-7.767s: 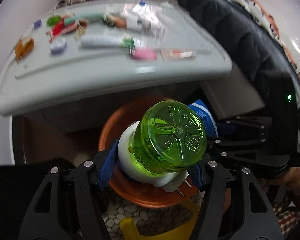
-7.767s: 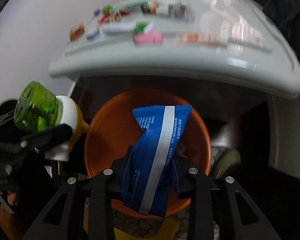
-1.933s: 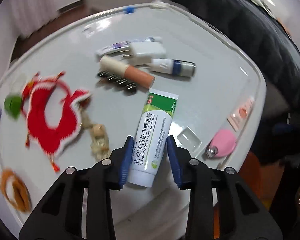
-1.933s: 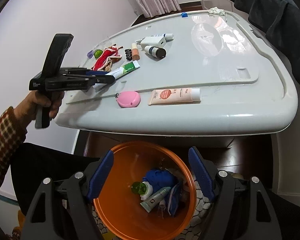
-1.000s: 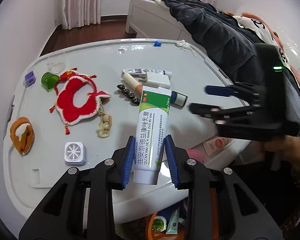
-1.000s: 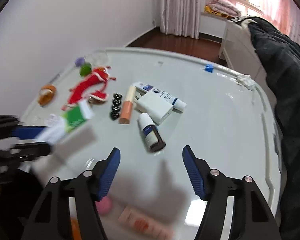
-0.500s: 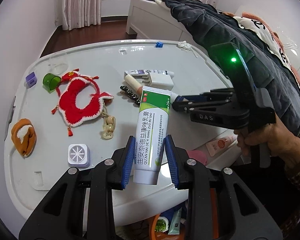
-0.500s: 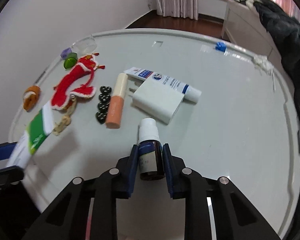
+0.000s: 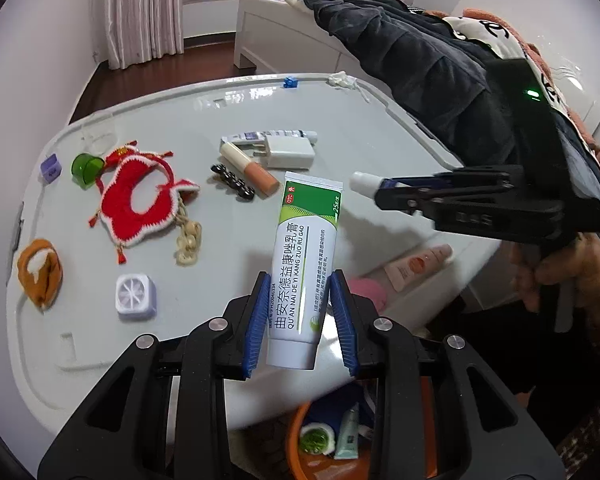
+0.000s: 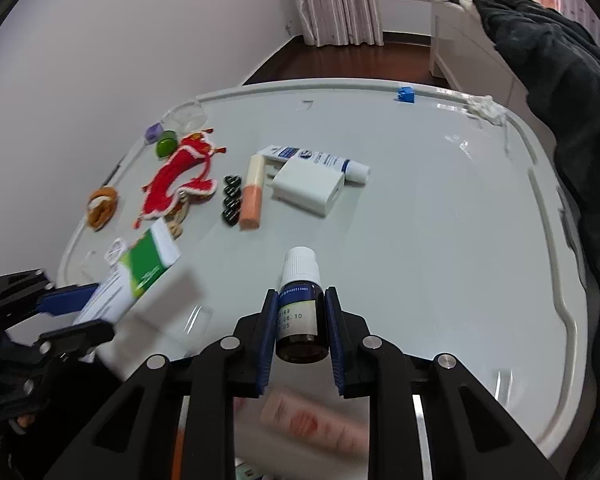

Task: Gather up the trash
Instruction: 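Lower the ointment tube and dropper bottle into the orange bucket and release, then grasp the white square vent cap with the left tool while the right grasps the white plug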

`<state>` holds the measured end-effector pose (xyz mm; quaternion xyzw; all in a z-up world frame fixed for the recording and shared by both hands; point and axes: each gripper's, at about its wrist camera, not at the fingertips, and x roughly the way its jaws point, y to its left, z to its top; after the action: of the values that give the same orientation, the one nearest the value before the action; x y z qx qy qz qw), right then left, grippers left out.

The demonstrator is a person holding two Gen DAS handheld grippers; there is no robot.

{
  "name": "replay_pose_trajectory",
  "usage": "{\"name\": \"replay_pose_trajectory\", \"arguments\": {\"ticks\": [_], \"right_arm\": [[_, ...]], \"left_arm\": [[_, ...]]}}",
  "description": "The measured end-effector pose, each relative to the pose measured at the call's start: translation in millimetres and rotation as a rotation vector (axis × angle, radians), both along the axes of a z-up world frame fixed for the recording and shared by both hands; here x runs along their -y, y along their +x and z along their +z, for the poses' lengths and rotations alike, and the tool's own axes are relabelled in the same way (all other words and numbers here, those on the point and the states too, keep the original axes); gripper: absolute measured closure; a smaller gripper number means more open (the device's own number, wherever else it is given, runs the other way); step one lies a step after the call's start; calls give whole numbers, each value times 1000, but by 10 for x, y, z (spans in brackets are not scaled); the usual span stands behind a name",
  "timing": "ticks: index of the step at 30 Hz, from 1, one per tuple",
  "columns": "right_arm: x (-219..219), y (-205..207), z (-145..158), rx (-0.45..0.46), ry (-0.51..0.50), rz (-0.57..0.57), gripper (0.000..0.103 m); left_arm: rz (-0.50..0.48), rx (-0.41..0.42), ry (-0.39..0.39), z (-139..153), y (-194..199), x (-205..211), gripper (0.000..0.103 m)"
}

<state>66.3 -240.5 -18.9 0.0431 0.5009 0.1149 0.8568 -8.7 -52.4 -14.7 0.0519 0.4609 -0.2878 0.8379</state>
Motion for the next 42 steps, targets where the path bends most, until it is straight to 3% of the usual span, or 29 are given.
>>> {"name": "replay_pose_trajectory", "arguments": {"ticks": [4,8,11,16,18,19,21,25,33,36,42], "right_arm": [[-4,-510,155,5,36,27,80],[-133,-1134,101,-47,84,64,80],[-201,-1527,-103,-132,116,71,80],[-324,-1886,-592,-284,114,84,78],[-343,-1897,-695,-316,80,75,54],[-330,-1894,-699,-313,74,61,35],[-261,-1875,-605,-265,77,21,32],[-198,-1863,-441,-179,29,-11,26],[-134,-1841,-328,-123,70,-20,24],[-154,-1827,-304,-106,70,-16,24],[-138,-1816,-288,-94,61,-19,24]], "left_arm": [[-9,-25,-15,-43,-300,9,72],[-42,-82,-26,-149,-711,60,72],[-57,-168,-20,-326,-980,89,72],[-99,-275,65,-669,-1321,162,72],[-88,-294,92,-733,-1339,173,65],[-79,-288,103,-739,-1336,174,58],[-66,-250,113,-682,-1328,166,54],[-4,-161,119,-495,-1234,85,38],[278,47,131,16,-565,-473,38],[363,69,157,27,-152,-621,38],[428,38,238,-255,441,-691,38]]}}
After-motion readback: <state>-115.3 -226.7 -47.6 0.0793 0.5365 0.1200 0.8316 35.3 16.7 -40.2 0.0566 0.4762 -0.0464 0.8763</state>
